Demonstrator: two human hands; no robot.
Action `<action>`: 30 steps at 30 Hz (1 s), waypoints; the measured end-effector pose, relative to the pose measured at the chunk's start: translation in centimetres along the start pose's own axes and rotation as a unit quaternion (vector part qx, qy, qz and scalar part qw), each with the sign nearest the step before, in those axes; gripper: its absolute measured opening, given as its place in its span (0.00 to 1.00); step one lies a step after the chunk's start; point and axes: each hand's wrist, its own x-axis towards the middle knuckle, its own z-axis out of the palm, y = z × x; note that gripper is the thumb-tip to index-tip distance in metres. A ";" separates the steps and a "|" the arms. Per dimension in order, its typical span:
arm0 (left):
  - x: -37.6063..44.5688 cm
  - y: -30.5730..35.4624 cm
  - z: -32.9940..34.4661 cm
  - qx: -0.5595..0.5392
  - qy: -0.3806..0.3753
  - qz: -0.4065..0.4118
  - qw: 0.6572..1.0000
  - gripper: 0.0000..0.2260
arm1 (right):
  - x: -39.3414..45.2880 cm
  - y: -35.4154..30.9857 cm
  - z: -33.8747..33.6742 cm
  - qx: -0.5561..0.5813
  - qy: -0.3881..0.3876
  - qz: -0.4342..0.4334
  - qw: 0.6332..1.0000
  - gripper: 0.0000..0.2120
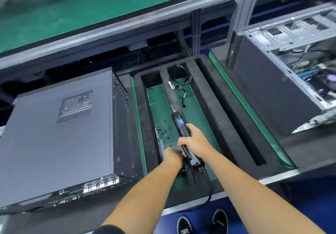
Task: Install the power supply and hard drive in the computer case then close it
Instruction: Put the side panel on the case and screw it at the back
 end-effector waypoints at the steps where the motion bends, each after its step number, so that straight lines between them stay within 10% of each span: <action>1: -0.1 0.0 -0.1 -0.010 -0.007 -0.003 1.000 0.18 | 0.0 0.0 0.0 -0.003 0.000 -0.002 1.000 0.18; 19: -0.8 -0.5 -0.1 -0.422 0.053 -0.003 0.905 0.05 | 0.5 -0.1 0.0 0.008 -0.002 0.012 1.000 0.20; 30: -0.5 1.0 0.7 -0.396 0.070 -0.033 0.915 0.08 | 0.3 -0.2 0.1 0.014 0.009 0.014 1.000 0.18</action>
